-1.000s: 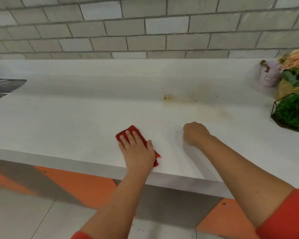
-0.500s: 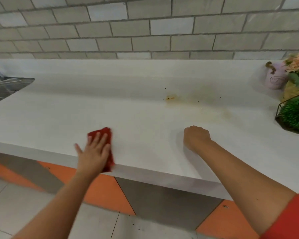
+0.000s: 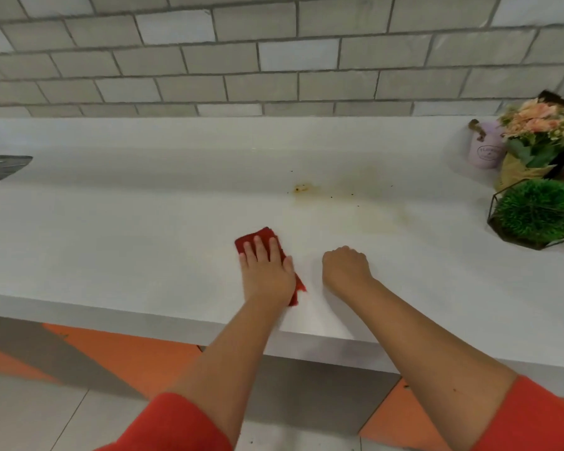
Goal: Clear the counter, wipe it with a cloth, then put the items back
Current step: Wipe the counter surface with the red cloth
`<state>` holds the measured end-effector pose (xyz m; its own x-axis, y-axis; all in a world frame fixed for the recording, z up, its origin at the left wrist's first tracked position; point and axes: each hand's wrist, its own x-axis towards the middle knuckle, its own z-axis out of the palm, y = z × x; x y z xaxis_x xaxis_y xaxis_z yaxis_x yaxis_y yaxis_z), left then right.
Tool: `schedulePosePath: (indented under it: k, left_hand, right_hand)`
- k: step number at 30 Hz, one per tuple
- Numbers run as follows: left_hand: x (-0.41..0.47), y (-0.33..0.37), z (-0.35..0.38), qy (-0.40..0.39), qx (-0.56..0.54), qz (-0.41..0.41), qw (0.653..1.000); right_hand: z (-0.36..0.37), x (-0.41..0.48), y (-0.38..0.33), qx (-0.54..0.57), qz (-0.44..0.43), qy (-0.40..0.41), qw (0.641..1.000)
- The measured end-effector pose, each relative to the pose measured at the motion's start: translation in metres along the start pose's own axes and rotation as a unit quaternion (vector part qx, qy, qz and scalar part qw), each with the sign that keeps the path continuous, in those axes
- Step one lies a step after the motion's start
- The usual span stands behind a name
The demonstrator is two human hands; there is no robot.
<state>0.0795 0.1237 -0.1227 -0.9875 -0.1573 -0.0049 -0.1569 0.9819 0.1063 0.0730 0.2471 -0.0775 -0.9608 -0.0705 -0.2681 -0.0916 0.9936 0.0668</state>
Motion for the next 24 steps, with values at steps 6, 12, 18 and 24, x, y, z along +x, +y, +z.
schedulePosePath:
  k: [6,12,18,24]
  left_hand:
    - [0.000,-0.028,-0.002,-0.047,-0.026,0.172,0.984]
    - [0.069,-0.018,-0.012,-0.059,-0.070,0.054,0.994]
    - [0.071,0.062,-0.002,-0.044,-0.003,0.085,0.995]
    - [0.001,0.121,0.006,-0.072,-0.035,0.274,0.958]
  right_hand:
    - [-0.013,0.002,0.061,0.164,0.048,0.026,0.985]
    - [-0.007,0.009,0.139,0.082,0.175,-0.133,0.972]
    - [0.009,0.023,0.143,0.060,0.170,-0.176,0.968]
    - [0.004,0.026,0.145,0.071,0.171,-0.175,0.967]
